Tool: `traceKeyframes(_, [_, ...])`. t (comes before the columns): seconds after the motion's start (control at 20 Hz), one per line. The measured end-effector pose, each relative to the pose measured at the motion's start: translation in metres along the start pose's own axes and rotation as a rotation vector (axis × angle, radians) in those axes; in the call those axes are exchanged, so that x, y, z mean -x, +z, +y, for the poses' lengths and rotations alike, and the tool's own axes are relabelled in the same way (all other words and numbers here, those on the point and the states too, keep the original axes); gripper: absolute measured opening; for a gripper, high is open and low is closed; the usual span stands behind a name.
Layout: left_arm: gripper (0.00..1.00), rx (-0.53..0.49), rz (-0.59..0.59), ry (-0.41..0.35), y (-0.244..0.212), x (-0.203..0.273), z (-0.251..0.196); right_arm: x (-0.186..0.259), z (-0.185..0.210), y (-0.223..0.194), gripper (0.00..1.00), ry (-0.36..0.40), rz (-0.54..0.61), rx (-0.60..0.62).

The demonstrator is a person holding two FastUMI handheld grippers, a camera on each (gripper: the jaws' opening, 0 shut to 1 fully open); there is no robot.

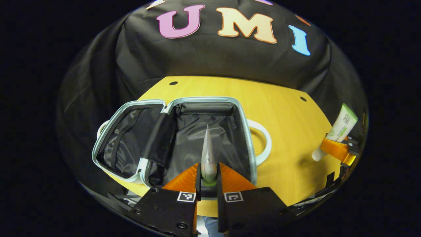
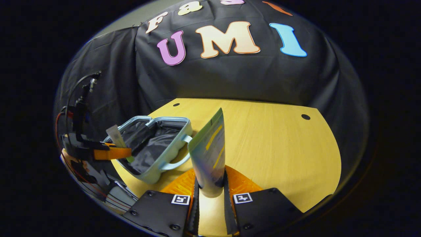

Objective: First open the suitcase, pack the skin care products into it, and then close the suitcase.

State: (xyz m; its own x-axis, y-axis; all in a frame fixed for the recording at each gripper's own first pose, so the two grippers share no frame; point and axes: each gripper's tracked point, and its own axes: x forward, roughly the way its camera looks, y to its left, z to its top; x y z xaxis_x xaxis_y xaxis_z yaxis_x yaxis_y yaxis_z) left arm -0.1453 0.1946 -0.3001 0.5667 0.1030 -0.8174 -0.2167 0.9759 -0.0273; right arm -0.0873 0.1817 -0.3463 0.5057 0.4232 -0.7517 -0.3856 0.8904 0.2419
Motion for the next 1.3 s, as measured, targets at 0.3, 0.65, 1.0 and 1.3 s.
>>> traceKeyframes(0.3, [0.17,0.021,0.157,-0.017,-0.023,-0.032,0.021,-0.008,0.065,0.009,0.34,0.1,0.054,0.0])
traceKeyframes(0.65, [0.19,0.011,0.145,-0.092,-0.021,-0.047,0.027,-0.03,0.147,0.003,0.29,0.253,0.141,0.018])
traceKeyframes(1.0, [0.88,0.023,-0.035,-0.177,0.021,-0.033,0.042,-0.074,0.185,-0.02,0.34,0.254,0.26,-0.058])
traceKeyframes(1.3, [0.9,0.071,-0.194,-0.141,0.065,-0.013,0.104,-0.093,0.179,-0.056,0.33,0.165,0.379,-0.102])
